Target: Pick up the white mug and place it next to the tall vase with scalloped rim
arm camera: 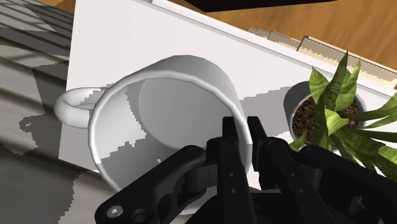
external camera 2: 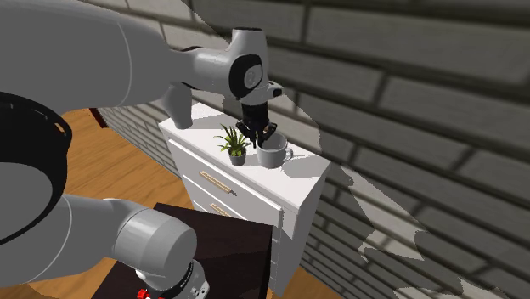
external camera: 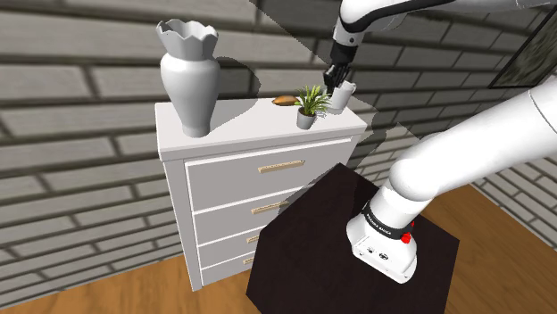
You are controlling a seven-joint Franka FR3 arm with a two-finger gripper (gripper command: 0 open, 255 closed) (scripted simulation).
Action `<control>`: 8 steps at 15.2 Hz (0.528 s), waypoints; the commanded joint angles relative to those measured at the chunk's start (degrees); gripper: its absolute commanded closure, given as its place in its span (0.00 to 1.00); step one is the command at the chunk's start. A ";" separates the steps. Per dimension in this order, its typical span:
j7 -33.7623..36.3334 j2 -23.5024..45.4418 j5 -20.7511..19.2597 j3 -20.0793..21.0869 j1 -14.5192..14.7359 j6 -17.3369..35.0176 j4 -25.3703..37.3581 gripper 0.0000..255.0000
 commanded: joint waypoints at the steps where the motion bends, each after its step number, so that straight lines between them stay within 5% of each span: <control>1: -0.04 -0.57 0.11 0.21 0.04 -1.82 1.23 1.00; 8: -0.33 -1.46 0.50 0.74 0.19 -7.40 5.93 1.00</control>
